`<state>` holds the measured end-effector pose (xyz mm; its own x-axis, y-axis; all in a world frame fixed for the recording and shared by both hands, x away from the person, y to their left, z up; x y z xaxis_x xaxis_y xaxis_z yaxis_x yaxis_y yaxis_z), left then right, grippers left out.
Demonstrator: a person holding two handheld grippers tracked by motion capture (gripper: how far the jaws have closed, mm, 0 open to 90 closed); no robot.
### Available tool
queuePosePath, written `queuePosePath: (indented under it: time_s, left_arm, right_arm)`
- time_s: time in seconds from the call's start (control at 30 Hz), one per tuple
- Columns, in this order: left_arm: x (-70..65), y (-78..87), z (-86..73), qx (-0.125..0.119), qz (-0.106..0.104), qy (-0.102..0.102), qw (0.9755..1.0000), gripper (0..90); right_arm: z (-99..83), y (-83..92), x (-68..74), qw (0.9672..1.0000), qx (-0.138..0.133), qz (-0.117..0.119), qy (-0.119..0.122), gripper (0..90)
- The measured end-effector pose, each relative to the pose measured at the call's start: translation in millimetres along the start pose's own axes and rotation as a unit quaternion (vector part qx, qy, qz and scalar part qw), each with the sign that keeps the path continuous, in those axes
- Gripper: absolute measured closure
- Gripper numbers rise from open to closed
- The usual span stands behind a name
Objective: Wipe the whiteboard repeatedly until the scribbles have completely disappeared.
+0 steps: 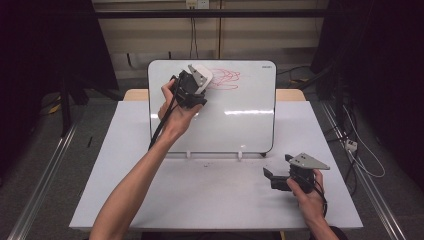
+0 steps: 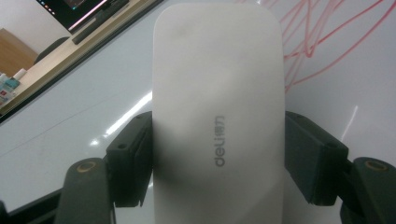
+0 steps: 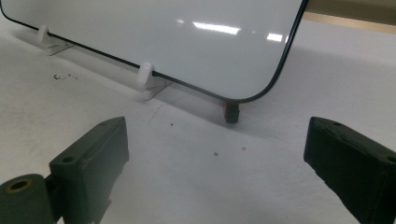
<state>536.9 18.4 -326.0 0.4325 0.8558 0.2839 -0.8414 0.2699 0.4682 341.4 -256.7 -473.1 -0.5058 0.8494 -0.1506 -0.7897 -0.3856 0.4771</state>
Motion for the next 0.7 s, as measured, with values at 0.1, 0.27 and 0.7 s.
queuePosePath:
  time_s: [0.1,0.27,0.7]
  left_arm:
    - [-3.3,-0.2,0.5,0.003,-0.003,-0.005,1.0,31.1]
    - [-10.0,-0.8,-0.1,-0.001,-0.007,-0.016,0.9999,31.1]
    - [-23.7,2.5,-14.0,0.001,-0.027,-0.071,0.9971,31.1]
  right_arm:
    - [0.0,0.0,0.3,1.0,0.0,0.0,0.0,6.4]
    - [-0.1,0.6,0.0,1.0,-0.001,0.0,0.0,6.4]
    - [-0.2,1.6,0.6,1.0,-0.001,0.002,-0.002,6.4]
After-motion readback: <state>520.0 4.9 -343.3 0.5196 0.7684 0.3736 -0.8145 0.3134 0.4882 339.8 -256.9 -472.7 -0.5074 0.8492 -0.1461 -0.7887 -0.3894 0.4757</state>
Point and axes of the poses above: each handheld gripper's, and its own axes: y roughly backward along the jaws, z roughly out of its top, x roughly to its left, the point moved 5 cm from there along -y, roughly forward along the jaws, and after that the axes turned 12 degrees about y, right-handed, at the moved point
